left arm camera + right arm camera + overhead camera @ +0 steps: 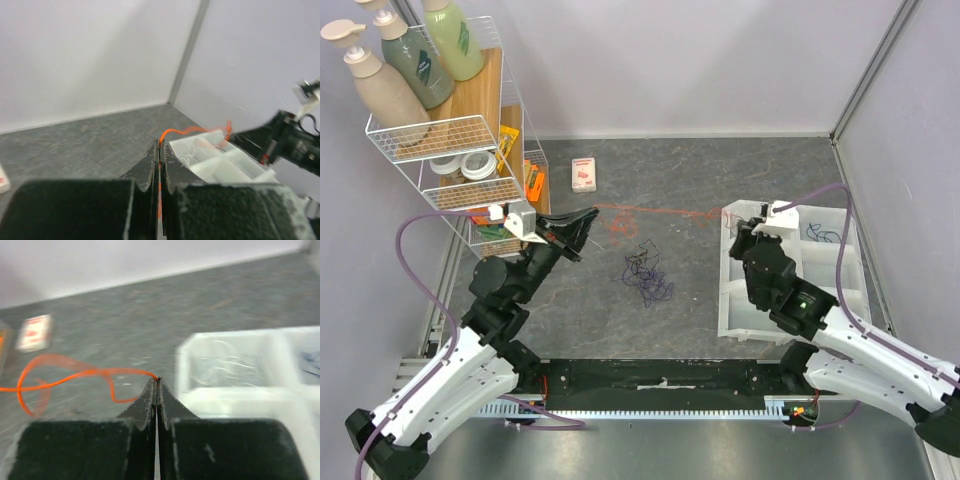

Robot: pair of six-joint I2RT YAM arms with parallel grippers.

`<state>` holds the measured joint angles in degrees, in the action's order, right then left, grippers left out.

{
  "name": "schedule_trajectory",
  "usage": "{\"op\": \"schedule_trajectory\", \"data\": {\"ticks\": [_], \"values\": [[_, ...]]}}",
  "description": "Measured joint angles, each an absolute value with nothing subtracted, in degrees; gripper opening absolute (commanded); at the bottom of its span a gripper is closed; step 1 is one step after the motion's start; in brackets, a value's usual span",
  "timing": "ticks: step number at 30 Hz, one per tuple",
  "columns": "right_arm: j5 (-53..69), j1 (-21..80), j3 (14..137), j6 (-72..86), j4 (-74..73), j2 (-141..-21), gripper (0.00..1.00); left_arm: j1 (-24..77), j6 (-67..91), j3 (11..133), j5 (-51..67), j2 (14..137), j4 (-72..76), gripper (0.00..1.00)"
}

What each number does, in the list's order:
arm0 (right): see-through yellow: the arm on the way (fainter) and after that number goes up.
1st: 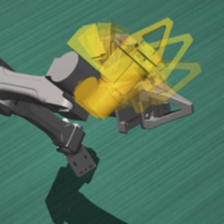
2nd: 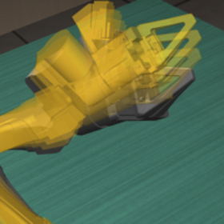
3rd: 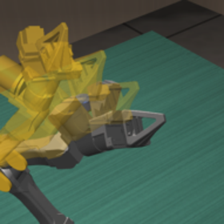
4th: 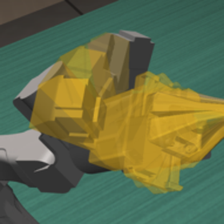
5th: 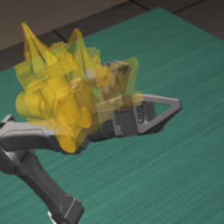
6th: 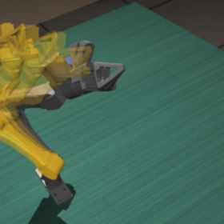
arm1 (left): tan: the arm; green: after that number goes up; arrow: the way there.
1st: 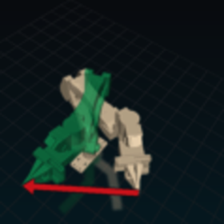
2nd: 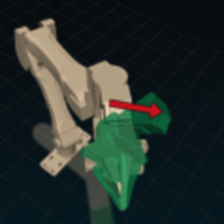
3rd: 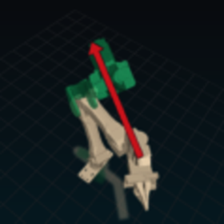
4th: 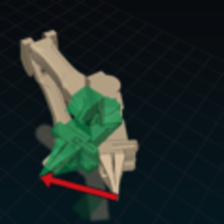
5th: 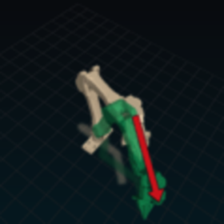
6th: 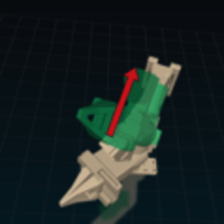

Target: Untangle the cables

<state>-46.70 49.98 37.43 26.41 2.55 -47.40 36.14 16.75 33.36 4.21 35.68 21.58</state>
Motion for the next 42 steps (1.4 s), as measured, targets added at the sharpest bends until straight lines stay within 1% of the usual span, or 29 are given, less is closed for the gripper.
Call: {"op": "schedule_trajectory", "data": {"ticks": [3,11,13,15,16,19,22,24,26,27,30,33,38,40,41,42], "values": [[-53.56,48.97,37.43,26.61,-4.86,-44.62,0.0,36.21,16.05,33.36,-1.58,33.67,19.22,0.02],[-66.35,47.77,38.54,22.61,-16.49,-38.04,0.0,36.34,14.57,33.36,-8.1,33.3,16.82,0.02],[-67.11,47.75,38.83,21.58,-17.96,-36.95,0.0,36.34,14.44,33.36,-8.49,33.34,16.82,0.02],[-65.14,47.7,38.85,20.08,-17.91,-36.03,0.0,36.34,14.39,33.36,-8.03,33.58,16.93,0.02],[-62.63,47.7,38.85,19.07,-17.56,-35.68,0.04,36.34,14.39,33.36,-7.2,33.82,17.19,0.02],[-51.92,47.64,39.42,16.32,-16.32,-36.05,0.34,36.34,14.39,33.36,-2.81,35.75,18.63,0.02],[-36.38,47.48,42.46,13.58,-15.31,-41.43,0.59,36.34,14.41,33.47,2.92,38.48,19.77,0.02],[-27.64,47.51,44.95,12.62,-14.33,-45.78,0.73,36.34,14.46,33.5,5.67,39.94,20.21,0.02],[-18.31,47.51,47.75,11.77,-12.38,-51.33,0.8,36.34,14.5,33.5,8.25,41.04,20.27,0.02],[-14.76,47.51,48.27,11.55,-11.29,-53.12,0.82,36.34,14.52,33.5,9.5,41.25,20.38,0.02],[-3.03,47.51,48.49,11.22,-6.5,-57.49,0.84,36.34,14.85,33.52,12.27,41.43,21.39,0.02],[4.64,47.55,48.49,11.42,-1.19,-61.14,0.85,36.34,15.59,33.89,14.11,42.0,22.24,0.02],[9.89,49.36,48.49,11.46,5.58,-65.52,0.84,36.34,16.97,34.13,15.79,43.13,22.87,0.02],[9.91,51.29,48.53,11.4,7.64,-66.08,0.79,36.34,17.41,34.13,16.23,43.38,22.85,0.02],[9.02,51.99,48.66,11.38,8.23,-66.19,0.73,36.34,17.63,34.13,16.51,43.42,22.87,0.02],[7.92,52.66,48.82,11.38,8.82,-66.32,0.64,36.34,17.82,34.13,16.67,43.46,22.87,0.02]]}}
